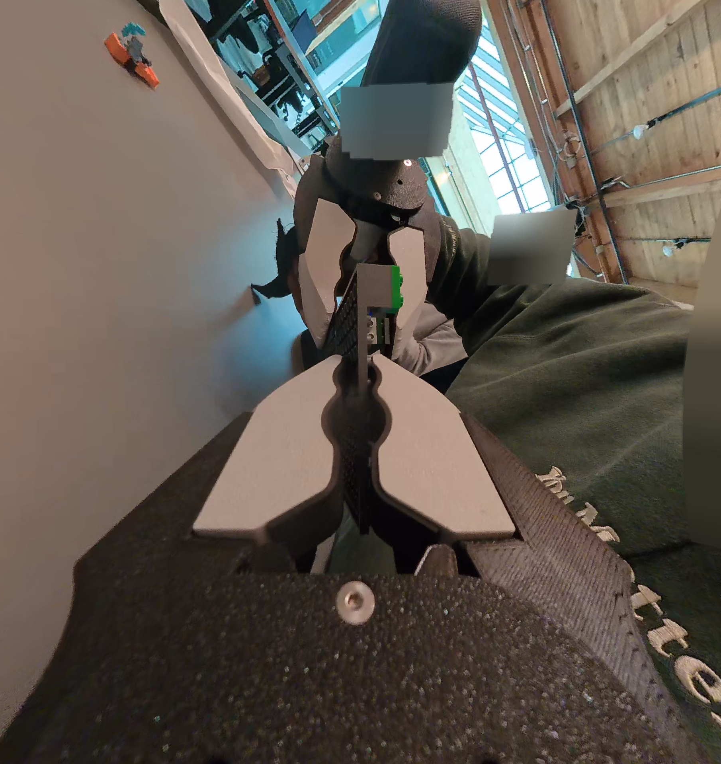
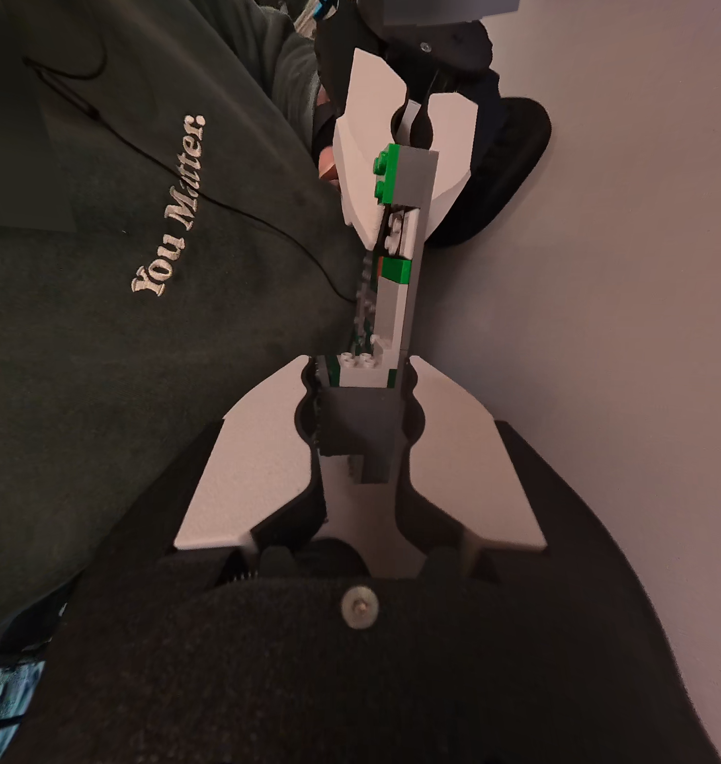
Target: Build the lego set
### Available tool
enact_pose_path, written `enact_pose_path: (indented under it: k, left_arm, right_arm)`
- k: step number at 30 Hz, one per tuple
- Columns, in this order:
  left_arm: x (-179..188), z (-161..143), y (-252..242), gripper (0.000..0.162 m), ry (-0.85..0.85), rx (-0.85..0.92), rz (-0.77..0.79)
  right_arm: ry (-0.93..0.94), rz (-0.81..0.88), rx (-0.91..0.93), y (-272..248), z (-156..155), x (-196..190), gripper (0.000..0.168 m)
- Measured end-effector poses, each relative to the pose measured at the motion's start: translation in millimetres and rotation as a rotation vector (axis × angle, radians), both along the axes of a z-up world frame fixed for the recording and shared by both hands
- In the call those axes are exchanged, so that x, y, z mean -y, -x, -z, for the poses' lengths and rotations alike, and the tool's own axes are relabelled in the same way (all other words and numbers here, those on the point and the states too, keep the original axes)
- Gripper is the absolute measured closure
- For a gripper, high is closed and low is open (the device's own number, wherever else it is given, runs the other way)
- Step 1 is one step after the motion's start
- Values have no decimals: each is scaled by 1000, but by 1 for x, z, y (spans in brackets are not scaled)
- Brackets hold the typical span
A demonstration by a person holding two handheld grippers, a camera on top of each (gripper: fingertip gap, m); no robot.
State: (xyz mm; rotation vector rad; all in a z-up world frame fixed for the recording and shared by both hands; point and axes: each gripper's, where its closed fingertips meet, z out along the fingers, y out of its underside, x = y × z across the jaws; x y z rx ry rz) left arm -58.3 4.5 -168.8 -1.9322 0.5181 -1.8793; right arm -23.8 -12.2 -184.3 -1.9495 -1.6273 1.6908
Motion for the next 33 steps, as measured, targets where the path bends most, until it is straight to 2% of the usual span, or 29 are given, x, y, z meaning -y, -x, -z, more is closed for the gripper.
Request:
enact_pose_path:
  k: [10,20,33]
  left_arm:
    - [8,-3,0,153,-68,-24,68]
    - [14,-3,-5,153,-34,9,66]
    - [21,-1,-6,153,-63,-7,52]
  right_arm:
    - [-32,-2,-17,1,-1,7,129]
    - [24,23,-36,-3,-4,12,128]
    - [-40,-4,16,-6,0,20,130]
